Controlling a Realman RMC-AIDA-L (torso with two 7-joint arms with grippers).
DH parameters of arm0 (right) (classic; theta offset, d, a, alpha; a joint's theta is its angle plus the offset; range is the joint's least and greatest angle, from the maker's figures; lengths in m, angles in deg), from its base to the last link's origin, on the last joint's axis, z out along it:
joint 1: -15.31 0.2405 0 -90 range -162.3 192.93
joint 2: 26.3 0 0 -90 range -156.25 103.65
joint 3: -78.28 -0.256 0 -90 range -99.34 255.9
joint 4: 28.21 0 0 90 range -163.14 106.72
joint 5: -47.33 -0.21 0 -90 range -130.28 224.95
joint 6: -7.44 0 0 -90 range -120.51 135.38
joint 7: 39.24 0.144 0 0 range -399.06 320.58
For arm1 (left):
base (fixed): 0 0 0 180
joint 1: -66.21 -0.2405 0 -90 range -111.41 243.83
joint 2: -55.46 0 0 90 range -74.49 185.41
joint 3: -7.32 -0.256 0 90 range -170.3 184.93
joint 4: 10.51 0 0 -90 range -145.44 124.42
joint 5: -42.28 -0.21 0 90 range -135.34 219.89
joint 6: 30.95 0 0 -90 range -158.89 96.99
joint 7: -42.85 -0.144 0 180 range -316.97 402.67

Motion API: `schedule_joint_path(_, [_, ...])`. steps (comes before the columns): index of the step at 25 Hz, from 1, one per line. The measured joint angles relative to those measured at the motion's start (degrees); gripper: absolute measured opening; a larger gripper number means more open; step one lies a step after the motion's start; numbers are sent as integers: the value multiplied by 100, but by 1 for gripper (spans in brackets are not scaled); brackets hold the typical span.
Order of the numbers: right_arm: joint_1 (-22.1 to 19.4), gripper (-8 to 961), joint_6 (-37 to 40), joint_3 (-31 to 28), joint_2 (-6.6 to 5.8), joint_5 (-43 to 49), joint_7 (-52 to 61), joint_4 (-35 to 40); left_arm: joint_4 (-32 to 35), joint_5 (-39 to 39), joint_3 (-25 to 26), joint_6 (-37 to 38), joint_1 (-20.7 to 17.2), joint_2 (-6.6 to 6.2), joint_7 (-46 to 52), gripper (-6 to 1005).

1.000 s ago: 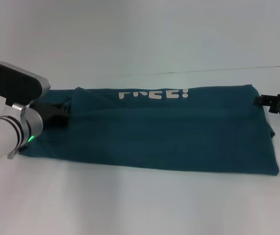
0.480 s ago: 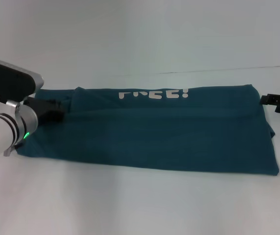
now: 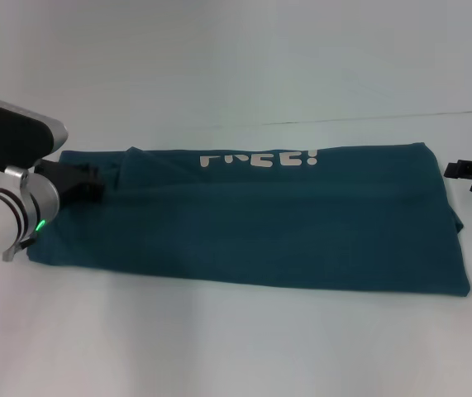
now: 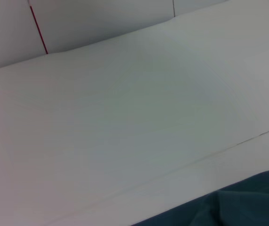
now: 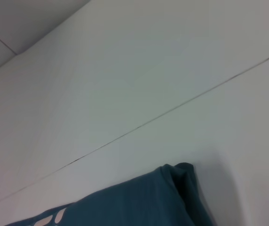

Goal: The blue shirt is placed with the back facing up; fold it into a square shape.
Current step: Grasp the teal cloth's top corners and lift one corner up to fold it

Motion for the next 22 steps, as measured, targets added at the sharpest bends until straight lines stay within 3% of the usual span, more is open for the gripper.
schedule_joint_path(19, [-10, 670, 38, 27, 9, 5, 1, -2, 2, -1, -38, 304, -20, -9, -32, 213])
schedule_joint_path(22, [-10, 670, 42, 28, 15, 5, 1, -2, 0, 0, -13, 279, -22, -9, -34, 365])
